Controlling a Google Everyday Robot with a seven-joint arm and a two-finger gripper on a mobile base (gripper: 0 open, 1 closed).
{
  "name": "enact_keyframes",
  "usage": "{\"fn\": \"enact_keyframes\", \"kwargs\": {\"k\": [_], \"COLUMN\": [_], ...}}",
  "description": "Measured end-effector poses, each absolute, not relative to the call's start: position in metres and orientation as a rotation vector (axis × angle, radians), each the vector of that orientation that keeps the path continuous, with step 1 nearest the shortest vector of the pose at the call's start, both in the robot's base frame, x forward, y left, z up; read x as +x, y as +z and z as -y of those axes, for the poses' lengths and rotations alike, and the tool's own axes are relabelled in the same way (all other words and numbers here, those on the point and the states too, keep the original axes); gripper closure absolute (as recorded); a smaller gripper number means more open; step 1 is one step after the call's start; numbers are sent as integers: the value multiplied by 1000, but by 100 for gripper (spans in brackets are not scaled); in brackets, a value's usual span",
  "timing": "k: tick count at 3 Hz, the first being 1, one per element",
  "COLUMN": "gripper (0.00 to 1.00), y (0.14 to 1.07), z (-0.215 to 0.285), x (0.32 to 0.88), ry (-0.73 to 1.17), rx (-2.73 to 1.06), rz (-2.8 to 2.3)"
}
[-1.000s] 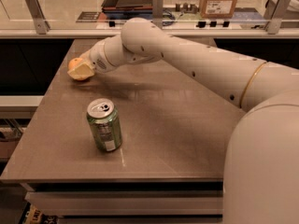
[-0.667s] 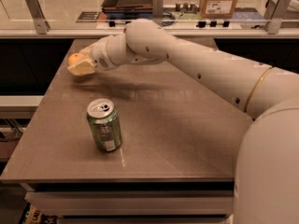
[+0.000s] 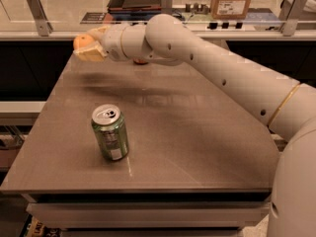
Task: Pick orange
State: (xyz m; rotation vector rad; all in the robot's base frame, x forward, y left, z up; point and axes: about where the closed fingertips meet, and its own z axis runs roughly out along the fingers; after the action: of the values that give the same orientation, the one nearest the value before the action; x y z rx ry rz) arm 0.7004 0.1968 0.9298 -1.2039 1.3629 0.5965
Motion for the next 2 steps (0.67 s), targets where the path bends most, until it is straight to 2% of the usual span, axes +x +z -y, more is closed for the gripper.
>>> {"fn": "enact_keyframes", "kwargs": {"k": [2], "gripper": [100], "y": [1014], "z": [-188], "x": [679], "ry": [421], "rx": [-1235], "rz": [-1369]}}
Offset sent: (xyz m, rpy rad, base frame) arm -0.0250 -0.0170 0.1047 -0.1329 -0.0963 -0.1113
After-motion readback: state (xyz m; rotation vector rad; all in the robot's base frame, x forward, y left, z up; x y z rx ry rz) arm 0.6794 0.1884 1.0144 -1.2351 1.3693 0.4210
